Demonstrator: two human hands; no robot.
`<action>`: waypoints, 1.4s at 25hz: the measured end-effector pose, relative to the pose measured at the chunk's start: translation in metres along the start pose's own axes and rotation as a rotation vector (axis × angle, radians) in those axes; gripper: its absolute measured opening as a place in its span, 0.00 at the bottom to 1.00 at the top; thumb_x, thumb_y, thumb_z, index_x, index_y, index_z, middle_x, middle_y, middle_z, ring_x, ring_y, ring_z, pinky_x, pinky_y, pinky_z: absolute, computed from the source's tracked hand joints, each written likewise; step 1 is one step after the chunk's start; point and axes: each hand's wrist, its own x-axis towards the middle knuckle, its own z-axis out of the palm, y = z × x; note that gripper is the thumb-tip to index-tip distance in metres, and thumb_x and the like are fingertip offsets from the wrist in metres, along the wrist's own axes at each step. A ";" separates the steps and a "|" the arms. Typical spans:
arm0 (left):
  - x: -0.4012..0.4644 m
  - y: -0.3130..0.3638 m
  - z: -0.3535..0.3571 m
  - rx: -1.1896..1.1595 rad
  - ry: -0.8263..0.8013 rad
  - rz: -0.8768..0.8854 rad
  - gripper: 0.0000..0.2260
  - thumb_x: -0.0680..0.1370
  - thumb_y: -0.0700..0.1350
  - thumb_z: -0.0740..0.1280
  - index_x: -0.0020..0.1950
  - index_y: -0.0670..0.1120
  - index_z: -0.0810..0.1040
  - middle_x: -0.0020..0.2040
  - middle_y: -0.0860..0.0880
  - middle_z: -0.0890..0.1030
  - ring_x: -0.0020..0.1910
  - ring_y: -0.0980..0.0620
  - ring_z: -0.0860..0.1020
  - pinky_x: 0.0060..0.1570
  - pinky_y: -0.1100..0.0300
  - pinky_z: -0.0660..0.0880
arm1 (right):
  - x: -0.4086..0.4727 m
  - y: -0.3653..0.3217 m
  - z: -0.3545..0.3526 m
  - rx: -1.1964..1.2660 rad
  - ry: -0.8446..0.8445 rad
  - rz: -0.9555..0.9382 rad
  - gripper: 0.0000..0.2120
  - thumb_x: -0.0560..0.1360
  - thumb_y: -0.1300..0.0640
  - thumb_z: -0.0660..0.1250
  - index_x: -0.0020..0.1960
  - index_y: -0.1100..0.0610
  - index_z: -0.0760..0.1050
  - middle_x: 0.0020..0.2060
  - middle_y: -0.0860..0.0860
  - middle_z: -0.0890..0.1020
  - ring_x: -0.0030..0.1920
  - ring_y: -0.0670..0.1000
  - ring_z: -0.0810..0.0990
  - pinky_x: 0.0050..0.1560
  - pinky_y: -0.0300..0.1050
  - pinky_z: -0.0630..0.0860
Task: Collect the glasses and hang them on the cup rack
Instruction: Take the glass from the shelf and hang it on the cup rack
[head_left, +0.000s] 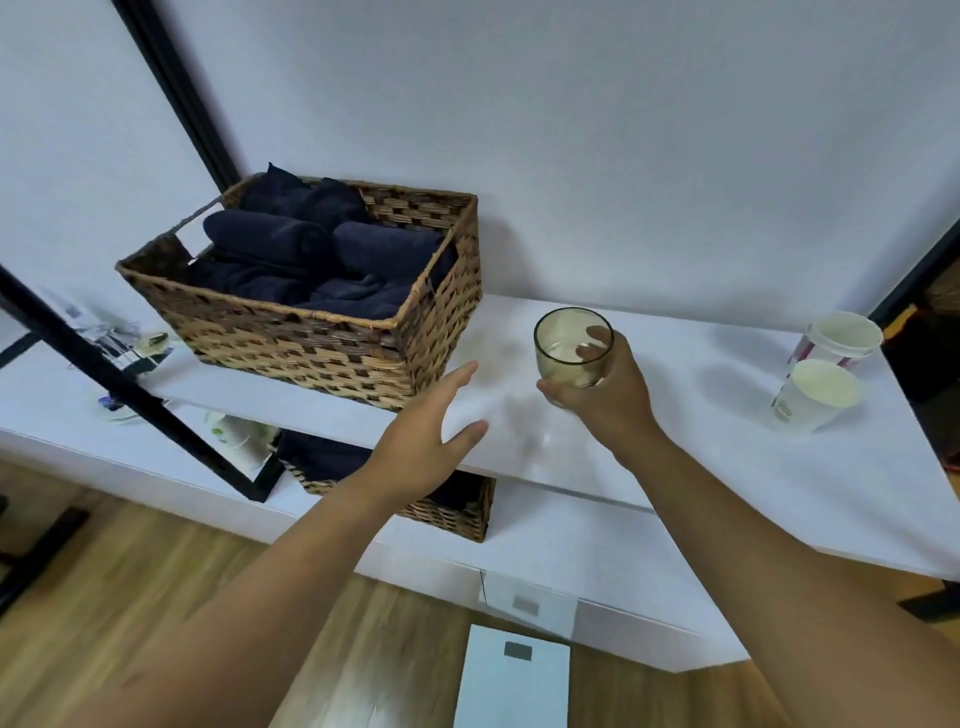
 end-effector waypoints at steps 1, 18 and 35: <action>-0.006 -0.001 -0.006 -0.016 0.010 0.002 0.31 0.83 0.56 0.68 0.83 0.60 0.59 0.79 0.58 0.68 0.77 0.59 0.66 0.74 0.57 0.66 | -0.009 -0.010 0.006 0.003 -0.038 -0.018 0.42 0.60 0.46 0.87 0.68 0.41 0.69 0.62 0.43 0.79 0.62 0.47 0.79 0.64 0.50 0.79; -0.181 -0.019 -0.195 -0.253 0.217 -0.043 0.38 0.75 0.64 0.74 0.81 0.64 0.61 0.71 0.61 0.74 0.71 0.58 0.72 0.60 0.64 0.73 | -0.190 -0.178 0.172 0.043 -0.391 -0.195 0.36 0.57 0.42 0.85 0.62 0.36 0.75 0.54 0.33 0.85 0.54 0.36 0.83 0.48 0.31 0.79; -0.371 -0.115 -0.394 -0.220 0.706 -0.259 0.53 0.64 0.61 0.83 0.82 0.59 0.57 0.67 0.56 0.77 0.65 0.54 0.78 0.64 0.53 0.78 | -0.346 -0.303 0.452 0.282 -0.763 -0.336 0.37 0.75 0.69 0.75 0.51 0.22 0.77 0.48 0.36 0.87 0.45 0.40 0.88 0.35 0.40 0.83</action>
